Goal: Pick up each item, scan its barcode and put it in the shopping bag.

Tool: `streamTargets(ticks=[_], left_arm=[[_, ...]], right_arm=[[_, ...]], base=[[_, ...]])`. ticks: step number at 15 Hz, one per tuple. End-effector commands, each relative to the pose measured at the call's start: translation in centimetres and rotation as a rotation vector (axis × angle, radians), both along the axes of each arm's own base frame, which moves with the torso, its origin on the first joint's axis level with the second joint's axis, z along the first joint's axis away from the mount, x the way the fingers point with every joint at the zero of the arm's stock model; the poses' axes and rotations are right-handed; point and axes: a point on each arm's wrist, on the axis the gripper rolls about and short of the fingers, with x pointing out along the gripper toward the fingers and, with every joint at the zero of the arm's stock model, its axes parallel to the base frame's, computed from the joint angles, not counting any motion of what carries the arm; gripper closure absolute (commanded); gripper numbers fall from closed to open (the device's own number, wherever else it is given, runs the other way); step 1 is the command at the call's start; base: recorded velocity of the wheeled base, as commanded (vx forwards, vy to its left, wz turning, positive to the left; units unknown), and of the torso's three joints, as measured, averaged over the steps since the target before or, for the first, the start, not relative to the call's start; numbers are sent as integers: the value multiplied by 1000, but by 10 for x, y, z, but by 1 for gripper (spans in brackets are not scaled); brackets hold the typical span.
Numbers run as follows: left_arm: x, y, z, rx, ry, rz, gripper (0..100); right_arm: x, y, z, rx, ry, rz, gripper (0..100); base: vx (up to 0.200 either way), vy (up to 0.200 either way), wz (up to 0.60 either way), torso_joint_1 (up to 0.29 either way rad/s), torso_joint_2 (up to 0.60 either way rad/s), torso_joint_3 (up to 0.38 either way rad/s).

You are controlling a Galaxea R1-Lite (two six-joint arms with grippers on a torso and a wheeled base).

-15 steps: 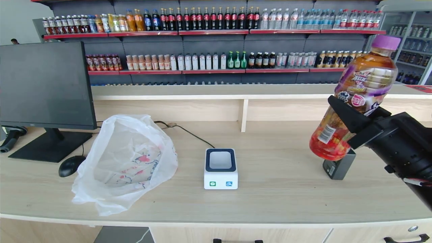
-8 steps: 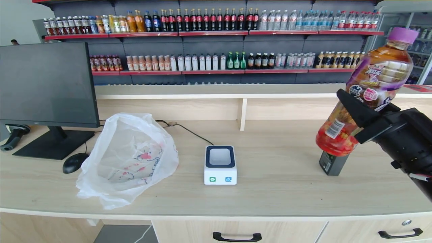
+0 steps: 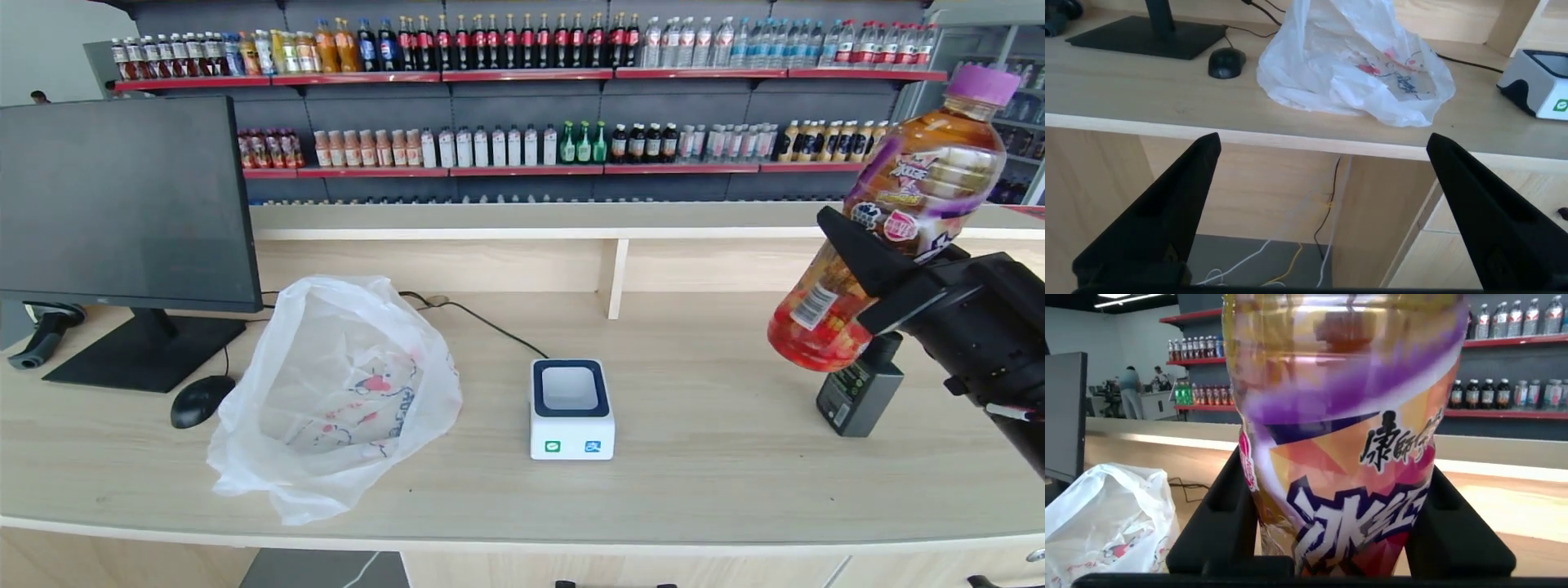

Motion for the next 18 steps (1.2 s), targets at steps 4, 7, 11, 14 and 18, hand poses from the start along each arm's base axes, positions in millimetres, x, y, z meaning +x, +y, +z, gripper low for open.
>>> streamTargets(ticks=[4, 7, 11, 14, 18], left_arm=[[0, 0, 0, 4, -1, 1, 0], [0, 0, 0, 2, -1, -1, 0], [0, 0, 0, 5, -1, 1, 0], [0, 0, 0, 5, -1, -1, 0], [0, 0, 0, 5, -1, -1, 0]], right_arm=[[-4, -2, 2, 1, -10, -4, 100], [-5, -2, 3, 3, -15, -4, 100], [-3, -2, 1, -13, -9, -11, 100], [8, 3, -3, -49, -4, -7, 100], [45, 18, -15, -159, -2, 66, 100]], base=[[0, 50, 0, -2, 1, -2], [0, 0, 0, 0, 0, 0], [0, 0, 0, 0, 0, 0], [0, 0, 0, 0, 0, 0], [0, 0, 0, 0, 0, 0]])
